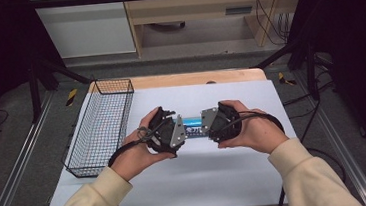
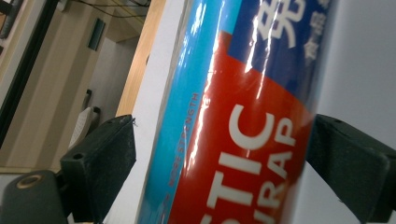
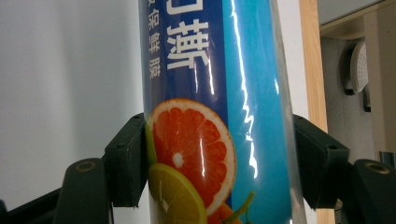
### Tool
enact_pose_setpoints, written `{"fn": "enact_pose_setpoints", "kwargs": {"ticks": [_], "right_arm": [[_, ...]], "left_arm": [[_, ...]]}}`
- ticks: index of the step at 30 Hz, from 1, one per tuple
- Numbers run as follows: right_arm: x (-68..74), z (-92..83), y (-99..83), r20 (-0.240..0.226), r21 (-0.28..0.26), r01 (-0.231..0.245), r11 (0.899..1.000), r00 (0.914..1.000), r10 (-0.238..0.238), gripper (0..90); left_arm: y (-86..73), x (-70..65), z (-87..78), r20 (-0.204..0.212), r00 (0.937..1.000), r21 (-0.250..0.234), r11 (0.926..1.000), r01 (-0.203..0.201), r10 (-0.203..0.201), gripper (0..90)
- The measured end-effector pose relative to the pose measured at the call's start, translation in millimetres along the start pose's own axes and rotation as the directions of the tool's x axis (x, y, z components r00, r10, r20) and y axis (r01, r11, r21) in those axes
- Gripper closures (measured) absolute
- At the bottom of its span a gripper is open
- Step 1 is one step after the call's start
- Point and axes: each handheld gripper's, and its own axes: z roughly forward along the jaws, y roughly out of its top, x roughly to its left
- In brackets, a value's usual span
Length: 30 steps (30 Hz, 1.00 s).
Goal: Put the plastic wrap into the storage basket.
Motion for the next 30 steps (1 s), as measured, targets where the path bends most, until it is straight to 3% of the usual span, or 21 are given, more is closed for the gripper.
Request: {"fn": "enact_pose_setpoints", "kwargs": {"ticks": [8,9,12,20,25,30], "right_arm": [[-7.8,-1.6,11.2,0.01,-0.003,0.009,1.0,0.9999,-0.009,30.6],[-9.2,-0.7,12.4,0.01,-0.005,0.018,1.0,0.9998,-0.018,30.6],[-9.9,0.0,13.6,0.014,-0.001,0.022,1.0,0.9997,-0.022,30.7],[-7.6,3.8,17.8,0.009,0.009,0.029,1.0,0.9995,-0.029,30.7],[-7.1,5.1,17.1,-0.011,0.006,0.038,0.999,0.9992,-0.038,30.7],[-5.4,5.8,18.8,-0.002,0.006,0.04,0.999,0.9992,-0.04,30.9]], "left_arm": [[0.8,10.6,6.3,-0.014,0.9999,0.007,0.9999,0.008,-0.008,18.2],[0.2,14.6,6.4,-0.007,0.9999,0.033,0.9994,-0.011,0.012,19.4],[-0.2,13.4,8.6,0.0,1.0,0.016,0.9999,-0.001,0.001,21.7],[-1.0,11.9,10.8,0.039,0.9992,0.042,0.9991,-0.008,0.007,26.3],[-3.4,7.9,10.4,0.045,0.999,0.027,0.9996,0.002,-0.003,27.1],[-4.9,8.8,11.0,0.044,0.999,0.027,0.9996,0.004,-0.005,26.6]]}}
